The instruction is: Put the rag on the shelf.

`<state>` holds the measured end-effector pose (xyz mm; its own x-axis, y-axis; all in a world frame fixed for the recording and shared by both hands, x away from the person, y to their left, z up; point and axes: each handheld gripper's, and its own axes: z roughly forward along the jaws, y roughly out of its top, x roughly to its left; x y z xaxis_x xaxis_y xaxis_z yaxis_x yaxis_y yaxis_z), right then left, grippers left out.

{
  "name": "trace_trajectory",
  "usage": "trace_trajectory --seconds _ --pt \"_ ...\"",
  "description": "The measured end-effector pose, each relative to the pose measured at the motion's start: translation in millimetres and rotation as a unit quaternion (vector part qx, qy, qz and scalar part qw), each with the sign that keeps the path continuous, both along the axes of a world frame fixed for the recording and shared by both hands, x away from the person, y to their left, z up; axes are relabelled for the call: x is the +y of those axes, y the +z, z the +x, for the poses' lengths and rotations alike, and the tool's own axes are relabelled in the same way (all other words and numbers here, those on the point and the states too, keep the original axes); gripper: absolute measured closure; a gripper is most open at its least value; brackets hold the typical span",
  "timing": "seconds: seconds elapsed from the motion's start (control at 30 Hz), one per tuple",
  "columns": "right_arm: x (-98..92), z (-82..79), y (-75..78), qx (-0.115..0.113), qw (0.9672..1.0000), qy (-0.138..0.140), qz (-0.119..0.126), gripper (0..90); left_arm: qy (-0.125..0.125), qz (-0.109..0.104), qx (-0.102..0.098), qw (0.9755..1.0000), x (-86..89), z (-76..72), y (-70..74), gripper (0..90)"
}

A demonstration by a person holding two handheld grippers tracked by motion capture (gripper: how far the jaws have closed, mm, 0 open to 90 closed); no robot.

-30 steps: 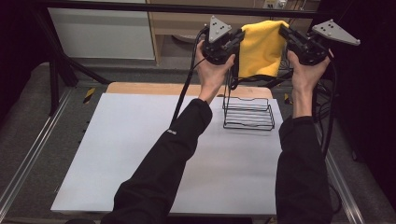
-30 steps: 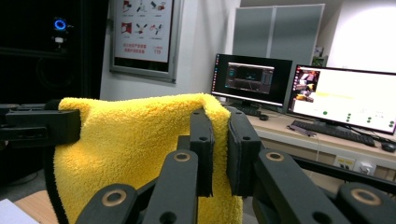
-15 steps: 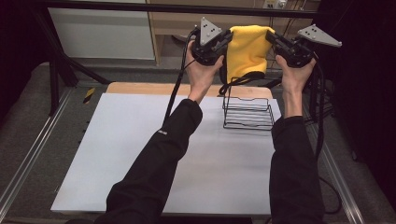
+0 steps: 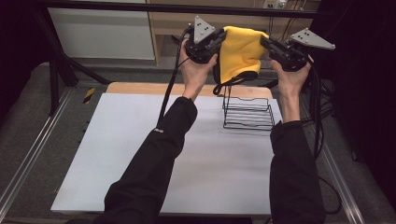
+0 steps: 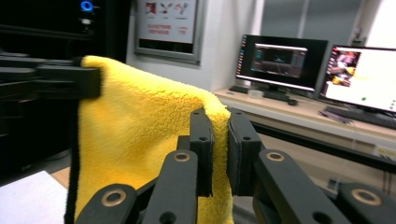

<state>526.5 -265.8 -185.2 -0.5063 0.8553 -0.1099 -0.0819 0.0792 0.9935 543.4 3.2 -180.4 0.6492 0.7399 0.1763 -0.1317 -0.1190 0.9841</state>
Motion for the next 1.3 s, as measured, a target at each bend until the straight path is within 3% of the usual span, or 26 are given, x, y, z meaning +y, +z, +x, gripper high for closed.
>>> trace_trajectory --seconds 0.23,0.4,0.5,0.6,0.7,0.83,0.97,1.1,1.3 --pt "-28.0 -7.1 -9.4 0.002 0.9994 -0.019 0.028 82.8 -0.038 0.003 -0.001 0.9993 -29.4 -9.5 -4.4 81.5" --pt "-50.1 -16.1 2.7 -0.010 0.9983 -0.045 0.036 82.8 -0.052 0.000 -0.005 0.9986 -54.0 -13.0 5.4 81.5" --pt "-58.7 -20.3 9.8 -0.021 0.9979 -0.048 0.038 82.7 -0.060 -0.008 -0.004 0.9981 -58.5 -12.9 8.8 81.5" --pt "-62.0 -21.9 8.2 -0.011 0.9986 -0.039 0.035 82.6 -0.061 -0.010 0.001 0.9981 -55.2 -11.3 7.1 81.5" --pt "-58.6 -22.5 6.9 -0.011 0.9990 -0.026 0.034 82.7 -0.061 -0.027 0.005 0.9978 -44.9 -9.7 9.6 81.5" --pt "-46.4 -22.5 19.5 -0.031 0.9987 -0.021 0.033 82.9 -0.050 -0.033 -0.014 0.9981 -33.8 -13.1 24.5 81.6" --pt "-30.1 -22.7 43.1 -0.064 0.9975 -0.012 0.027 83.2 -0.044 -0.041 -0.044 0.9972 -18.9 -19.4 39.4 81.6" --pt "-17.2 -17.4 46.2 -0.067 0.9975 0.004 0.023 83.2 -0.023 -0.026 -0.060 0.9976 -2.0 -20.8 44.1 81.7" --pt "10.4 -0.8 34.0 -0.052 0.9981 0.025 0.024 83.1 0.017 -0.007 -0.066 0.9977 24.2 -14.3 45.1 81.9"
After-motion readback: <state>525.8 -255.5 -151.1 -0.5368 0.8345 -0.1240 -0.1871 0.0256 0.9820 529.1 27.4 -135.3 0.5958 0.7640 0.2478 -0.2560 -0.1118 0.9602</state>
